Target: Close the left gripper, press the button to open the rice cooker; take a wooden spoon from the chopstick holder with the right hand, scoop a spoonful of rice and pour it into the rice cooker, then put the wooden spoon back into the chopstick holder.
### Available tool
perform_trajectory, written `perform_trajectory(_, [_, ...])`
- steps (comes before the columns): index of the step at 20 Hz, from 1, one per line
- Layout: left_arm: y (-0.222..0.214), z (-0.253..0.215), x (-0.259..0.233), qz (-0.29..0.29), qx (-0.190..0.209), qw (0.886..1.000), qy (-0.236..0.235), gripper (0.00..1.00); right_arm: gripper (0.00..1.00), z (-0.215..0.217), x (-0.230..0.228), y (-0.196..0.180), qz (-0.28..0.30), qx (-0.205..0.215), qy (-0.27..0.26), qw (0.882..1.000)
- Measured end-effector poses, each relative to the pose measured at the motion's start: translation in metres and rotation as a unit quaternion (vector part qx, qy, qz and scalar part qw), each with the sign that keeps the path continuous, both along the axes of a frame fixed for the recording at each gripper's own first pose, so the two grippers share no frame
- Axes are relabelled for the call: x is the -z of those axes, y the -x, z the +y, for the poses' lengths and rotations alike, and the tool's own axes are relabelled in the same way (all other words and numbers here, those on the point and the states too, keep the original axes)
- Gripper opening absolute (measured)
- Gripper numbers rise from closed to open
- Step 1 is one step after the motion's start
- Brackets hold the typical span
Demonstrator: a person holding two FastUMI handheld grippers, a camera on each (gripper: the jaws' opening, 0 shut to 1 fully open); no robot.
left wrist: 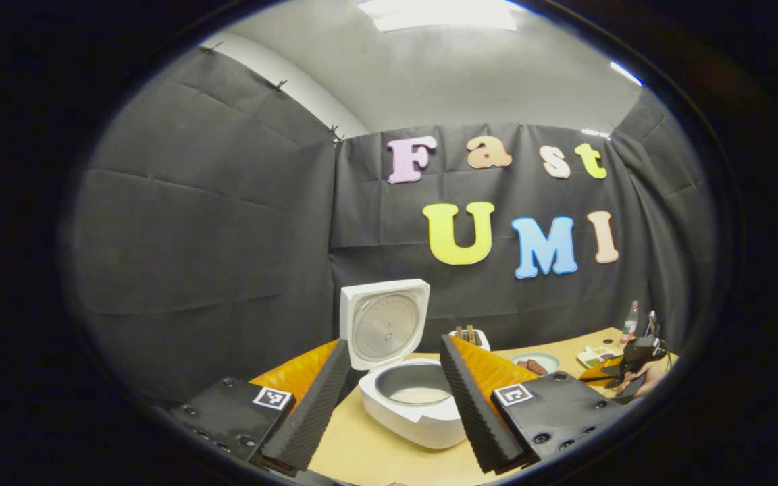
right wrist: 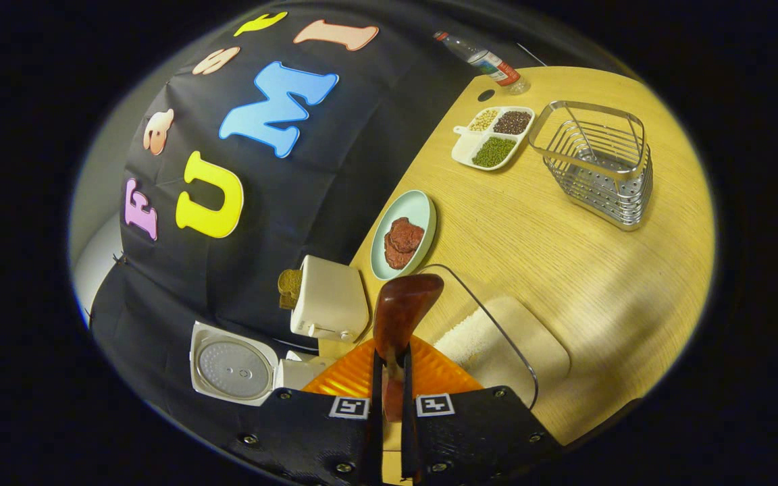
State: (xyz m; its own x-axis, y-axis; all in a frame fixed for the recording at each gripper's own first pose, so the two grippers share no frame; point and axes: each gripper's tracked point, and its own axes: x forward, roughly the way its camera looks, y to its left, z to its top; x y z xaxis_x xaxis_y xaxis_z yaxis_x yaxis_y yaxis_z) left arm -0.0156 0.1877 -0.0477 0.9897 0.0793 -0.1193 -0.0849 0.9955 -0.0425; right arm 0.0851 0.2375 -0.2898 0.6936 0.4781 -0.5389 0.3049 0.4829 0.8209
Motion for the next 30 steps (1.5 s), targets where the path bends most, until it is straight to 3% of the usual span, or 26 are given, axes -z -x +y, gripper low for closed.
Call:
perform_trajectory(4, [0.002, -0.005, 0.001, -0.002, 0.001, 1.0, 0.008, 0.93, 0.11, 0.003, -0.036, -0.008, -0.015, 0.008, -0.045, 0.999])
perform_trajectory(11, [0.019, 0.016, 0.006, 0.0, -0.021, 1.0, 0.019, 0.89, 0.11, 0.047, -0.108, -0.028, -0.071, -0.025, -0.088, 0.993])
perform_trajectory(12, [0.021, 0.019, 0.008, 0.002, -0.026, 0.999, 0.022, 0.96, 0.11, 0.056, -0.117, -0.031, -0.079, -0.031, -0.091, 0.992])
perform_trajectory(15, [0.034, 0.032, 0.012, 0.006, -0.041, 0.999, 0.025, 0.89, 0.11, 0.084, -0.139, -0.038, -0.103, -0.056, -0.088, 0.989])
perform_trajectory(17, [0.041, 0.039, 0.016, 0.011, -0.051, 0.998, 0.023, 0.96, 0.11, 0.107, -0.15, -0.044, -0.117, -0.074, -0.084, 0.987])
perform_trajectory(18, [0.046, 0.044, 0.018, 0.013, -0.056, 0.998, 0.022, 0.93, 0.11, 0.119, -0.153, -0.046, -0.122, -0.083, -0.082, 0.986])
perform_trajectory(30, [0.089, 0.107, 0.041, 0.041, -0.123, 0.991, 0.034, 0.94, 0.11, 0.25, -0.144, -0.055, -0.152, -0.155, -0.025, 0.976])
